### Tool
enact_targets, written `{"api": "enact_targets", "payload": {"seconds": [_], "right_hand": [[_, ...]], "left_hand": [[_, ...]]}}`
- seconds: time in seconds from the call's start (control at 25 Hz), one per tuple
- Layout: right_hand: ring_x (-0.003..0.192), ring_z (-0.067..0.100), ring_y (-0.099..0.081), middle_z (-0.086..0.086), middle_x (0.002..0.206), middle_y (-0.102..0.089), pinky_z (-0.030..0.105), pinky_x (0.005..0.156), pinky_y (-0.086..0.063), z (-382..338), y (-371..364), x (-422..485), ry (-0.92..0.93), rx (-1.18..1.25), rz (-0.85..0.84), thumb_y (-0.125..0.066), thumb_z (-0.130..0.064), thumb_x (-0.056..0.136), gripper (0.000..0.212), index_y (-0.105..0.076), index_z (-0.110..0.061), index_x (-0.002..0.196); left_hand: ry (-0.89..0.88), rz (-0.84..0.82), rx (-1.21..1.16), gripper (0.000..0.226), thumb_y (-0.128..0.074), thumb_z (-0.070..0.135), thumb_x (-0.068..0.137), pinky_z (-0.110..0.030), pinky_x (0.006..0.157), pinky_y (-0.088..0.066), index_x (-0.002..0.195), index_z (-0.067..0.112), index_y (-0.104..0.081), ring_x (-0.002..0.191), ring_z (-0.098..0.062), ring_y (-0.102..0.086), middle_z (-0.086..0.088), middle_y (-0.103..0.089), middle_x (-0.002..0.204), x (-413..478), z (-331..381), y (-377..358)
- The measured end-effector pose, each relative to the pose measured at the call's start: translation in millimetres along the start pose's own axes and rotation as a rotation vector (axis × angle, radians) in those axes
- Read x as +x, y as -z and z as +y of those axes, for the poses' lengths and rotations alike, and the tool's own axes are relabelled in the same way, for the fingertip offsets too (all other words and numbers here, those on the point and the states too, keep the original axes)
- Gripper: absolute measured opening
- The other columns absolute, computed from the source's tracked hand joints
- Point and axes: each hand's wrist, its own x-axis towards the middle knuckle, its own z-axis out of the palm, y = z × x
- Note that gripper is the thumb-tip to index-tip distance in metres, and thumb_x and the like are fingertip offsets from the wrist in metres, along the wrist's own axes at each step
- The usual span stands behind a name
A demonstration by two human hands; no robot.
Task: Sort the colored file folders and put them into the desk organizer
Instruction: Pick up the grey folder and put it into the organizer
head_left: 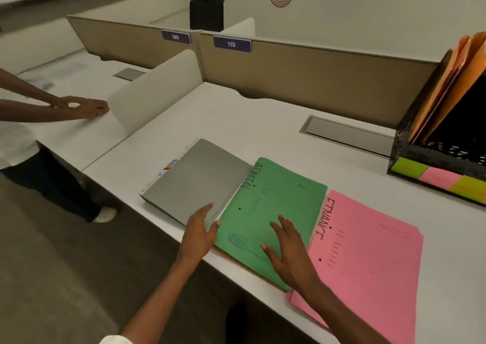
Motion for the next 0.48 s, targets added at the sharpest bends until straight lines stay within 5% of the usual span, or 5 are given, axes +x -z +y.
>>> {"api": "enact_targets", "payload": {"seconds": [0.24,0.48], "right_hand": [[0.157,0.022,-0.002,0.001,0.171,-0.001,0.032,0.122,-0.009,-104.7,-58.6,94.9,0.092,-0.019,-0.145,-0.047,-0.046,0.103,0.067,-0.021,-0.020,0.160],[0.154,0.029,-0.021,0.002,0.171,0.007,0.038,0.121,-0.026,-161.5,-100.7,147.8,0.054,-0.056,-0.320,-0.051,-0.038,0.103,0.070,-0.015,-0.022,0.161]], "left_hand": [[0.109,0.151,0.082,0.061,-0.072,0.026,0.091,-0.050,0.112,-0.041,0.145,0.008,-0.048,0.140,-0.034,-0.043,-0.015,-0.050,0.147,93.2,-93.1,95.0],[0.290,-0.037,0.145,0.084,-0.062,0.056,0.091,-0.056,0.107,-0.046,0.154,0.010,-0.030,0.138,-0.039,-0.043,-0.017,-0.044,0.151,159.5,-155.2,143.4]]}}
